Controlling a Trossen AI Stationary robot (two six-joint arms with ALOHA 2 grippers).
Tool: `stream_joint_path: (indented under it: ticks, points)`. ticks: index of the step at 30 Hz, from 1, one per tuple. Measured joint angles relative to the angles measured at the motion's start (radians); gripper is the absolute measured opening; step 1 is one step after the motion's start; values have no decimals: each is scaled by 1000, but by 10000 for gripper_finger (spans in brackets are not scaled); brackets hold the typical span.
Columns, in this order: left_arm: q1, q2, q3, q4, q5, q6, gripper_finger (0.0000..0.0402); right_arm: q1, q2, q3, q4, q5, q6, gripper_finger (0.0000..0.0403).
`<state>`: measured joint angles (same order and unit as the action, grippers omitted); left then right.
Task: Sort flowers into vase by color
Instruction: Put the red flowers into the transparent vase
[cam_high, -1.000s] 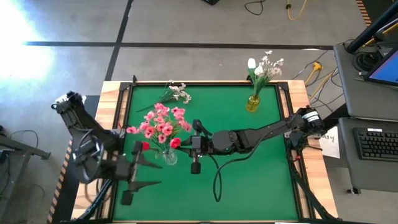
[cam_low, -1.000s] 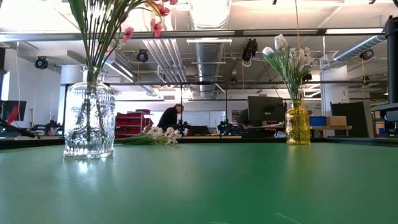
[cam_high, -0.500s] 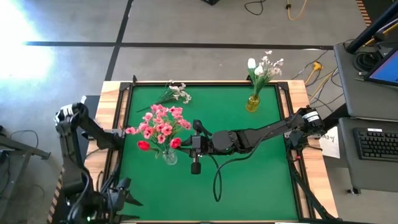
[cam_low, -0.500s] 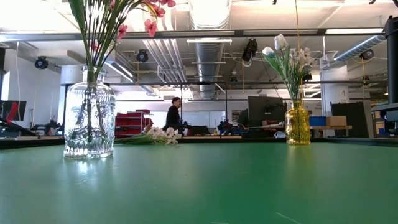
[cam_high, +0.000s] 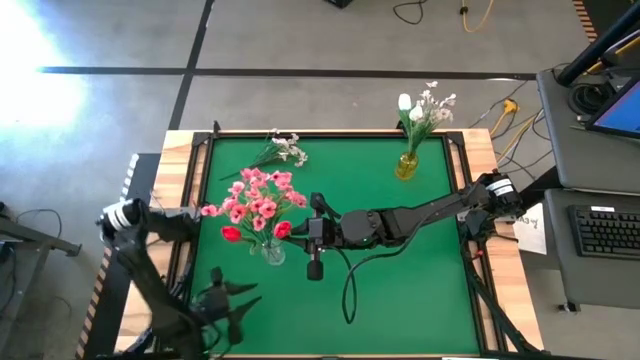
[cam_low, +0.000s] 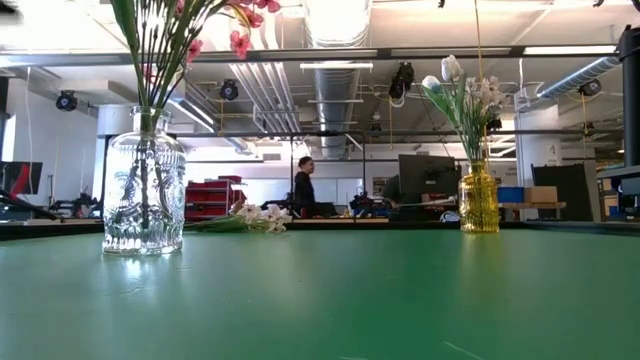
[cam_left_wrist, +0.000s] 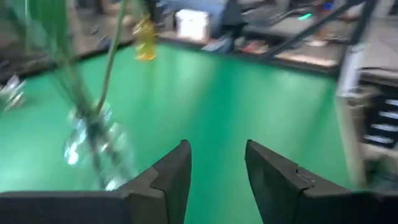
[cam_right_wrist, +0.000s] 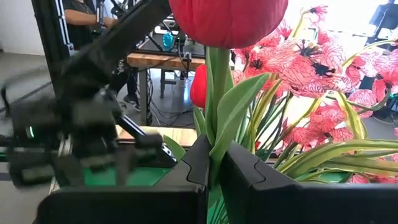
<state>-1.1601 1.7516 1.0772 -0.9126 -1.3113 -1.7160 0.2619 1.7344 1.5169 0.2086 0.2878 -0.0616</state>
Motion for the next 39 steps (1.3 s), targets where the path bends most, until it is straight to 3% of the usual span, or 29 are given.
stream_joint_path:
  ticks: [4,12,22,32,39]
  points:
    - [65,73,-18,0,106,-83,175,0,0,0,-10,0,-1,18]
    - [86,107,-17,-33,38,-45,261,0,0,0,-24,0,-1,18]
    - [90,99,-18,-41,74,-122,288,0,0,0,-28,0,-1,18]
    - [90,99,-17,-56,91,-112,363,0,0,1,-27,0,0,18]
    - [97,95,-18,-111,90,-114,368,-1,0,38,-36,0,7,18]
